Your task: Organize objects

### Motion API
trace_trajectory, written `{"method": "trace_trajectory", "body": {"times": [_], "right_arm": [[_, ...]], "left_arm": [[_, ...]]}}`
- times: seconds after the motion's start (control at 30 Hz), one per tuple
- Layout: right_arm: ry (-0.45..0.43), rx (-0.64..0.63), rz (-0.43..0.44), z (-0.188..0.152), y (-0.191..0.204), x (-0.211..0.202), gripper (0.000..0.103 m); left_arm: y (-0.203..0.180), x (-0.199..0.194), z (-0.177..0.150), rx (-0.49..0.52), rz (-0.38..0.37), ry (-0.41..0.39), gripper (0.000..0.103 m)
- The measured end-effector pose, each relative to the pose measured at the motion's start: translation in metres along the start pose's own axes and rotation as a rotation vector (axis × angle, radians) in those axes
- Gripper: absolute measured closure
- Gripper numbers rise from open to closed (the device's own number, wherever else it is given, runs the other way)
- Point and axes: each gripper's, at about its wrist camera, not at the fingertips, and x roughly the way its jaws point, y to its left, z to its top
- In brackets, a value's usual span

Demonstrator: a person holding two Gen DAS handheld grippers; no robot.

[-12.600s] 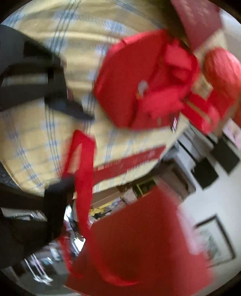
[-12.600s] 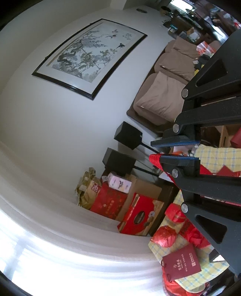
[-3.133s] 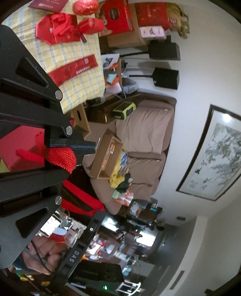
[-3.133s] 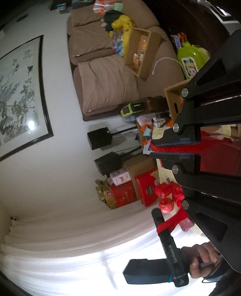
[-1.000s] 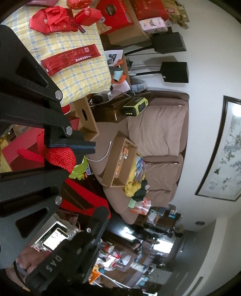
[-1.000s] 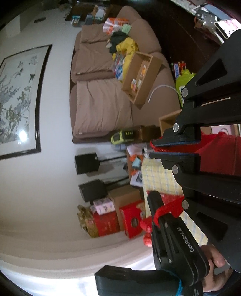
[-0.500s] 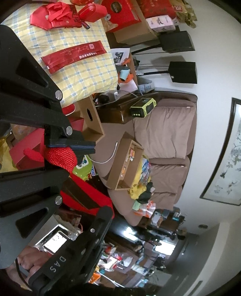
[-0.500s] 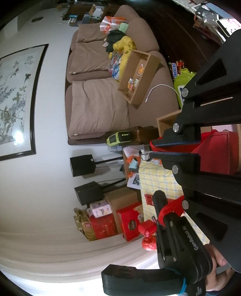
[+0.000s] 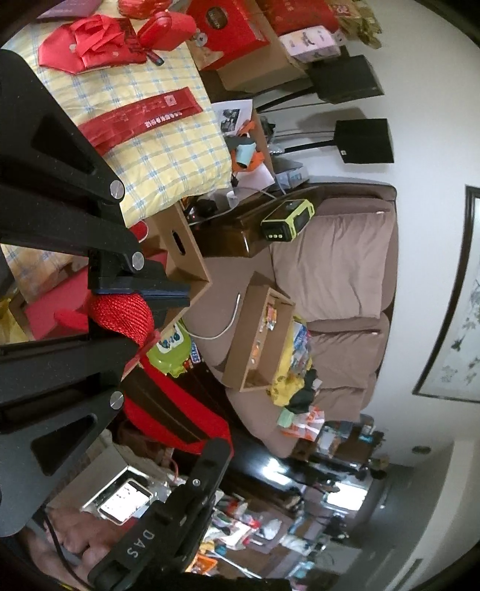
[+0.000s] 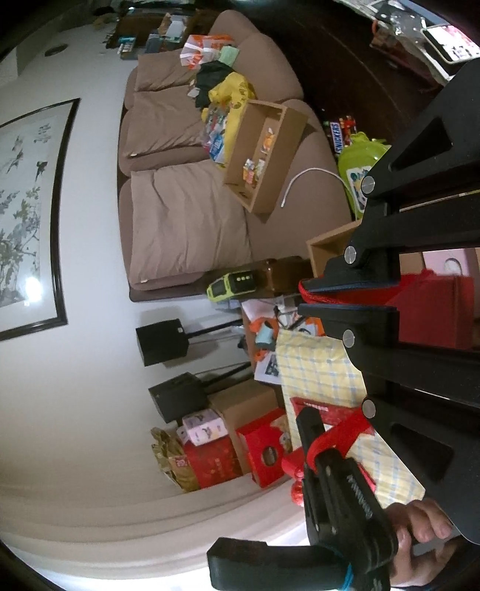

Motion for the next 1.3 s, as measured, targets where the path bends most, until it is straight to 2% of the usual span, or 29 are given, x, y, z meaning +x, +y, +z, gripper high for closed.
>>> {"method": "trace_trajectory", "body": {"times": [0.6, 1.0, 1.3], "right_arm": [[0.026, 0.005, -0.027, -0.001, -0.005, 0.006, 0.097], [0.055, 0.010, -0.035, -0.004, -0.011, 0.014, 0.097], [0.112, -0.016, -0.049, -0.010, -0.013, 0.026, 0.097]], "left_arm": [[-0.019, 0.026, -0.017, 0.016, -0.035, 0.075, 0.103], [-0.020, 0.031, -0.022, 0.009, -0.033, 0.084, 0.103], [-0.016, 0.041, -0.031, -0.006, -0.028, 0.114, 0.103]]}}
